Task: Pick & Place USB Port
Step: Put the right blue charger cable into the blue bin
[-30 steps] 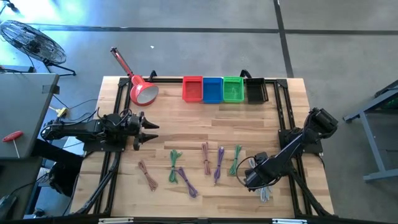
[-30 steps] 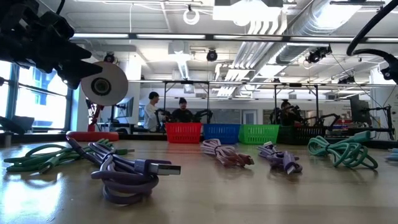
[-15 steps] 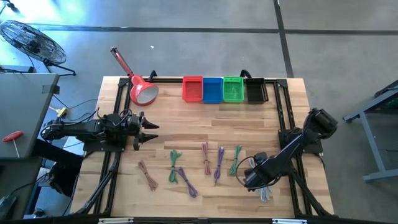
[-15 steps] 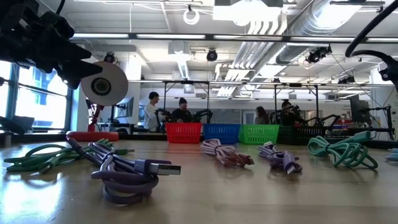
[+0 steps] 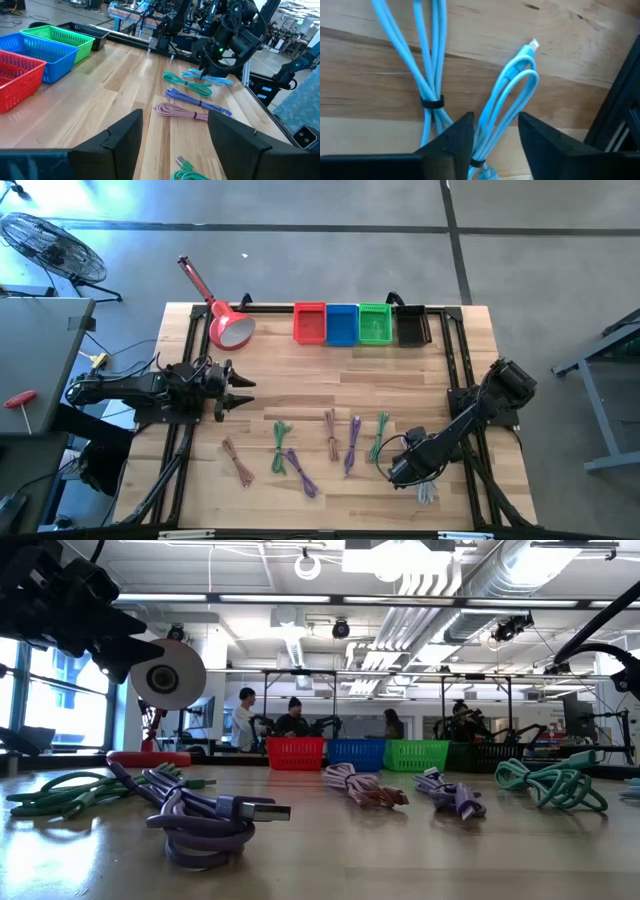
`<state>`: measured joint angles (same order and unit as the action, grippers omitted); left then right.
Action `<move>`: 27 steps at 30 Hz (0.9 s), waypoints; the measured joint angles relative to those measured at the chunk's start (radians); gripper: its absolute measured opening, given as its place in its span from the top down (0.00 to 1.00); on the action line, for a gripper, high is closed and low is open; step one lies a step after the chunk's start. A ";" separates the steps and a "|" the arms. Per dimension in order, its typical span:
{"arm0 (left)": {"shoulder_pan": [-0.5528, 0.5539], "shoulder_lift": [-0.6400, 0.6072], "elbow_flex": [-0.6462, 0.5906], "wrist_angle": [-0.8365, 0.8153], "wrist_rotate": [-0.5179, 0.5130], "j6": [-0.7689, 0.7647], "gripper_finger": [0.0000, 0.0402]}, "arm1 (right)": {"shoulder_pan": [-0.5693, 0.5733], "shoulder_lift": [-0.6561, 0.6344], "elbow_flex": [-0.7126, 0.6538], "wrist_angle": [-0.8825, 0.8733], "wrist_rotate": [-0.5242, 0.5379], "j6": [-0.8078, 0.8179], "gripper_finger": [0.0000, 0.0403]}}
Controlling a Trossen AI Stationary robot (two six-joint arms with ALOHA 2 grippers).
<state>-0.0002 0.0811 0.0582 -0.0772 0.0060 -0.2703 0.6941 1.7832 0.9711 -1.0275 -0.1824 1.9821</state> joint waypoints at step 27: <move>0.000 0.000 -0.002 0.065 -0.002 -0.087 0.45 | -0.013 -0.065 -0.005 -0.126 0.131 -0.097 0.99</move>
<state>-0.0002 0.0811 0.0566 -0.0127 0.0039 -0.3576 0.6807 1.7182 0.9661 -1.1533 -0.0512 1.8852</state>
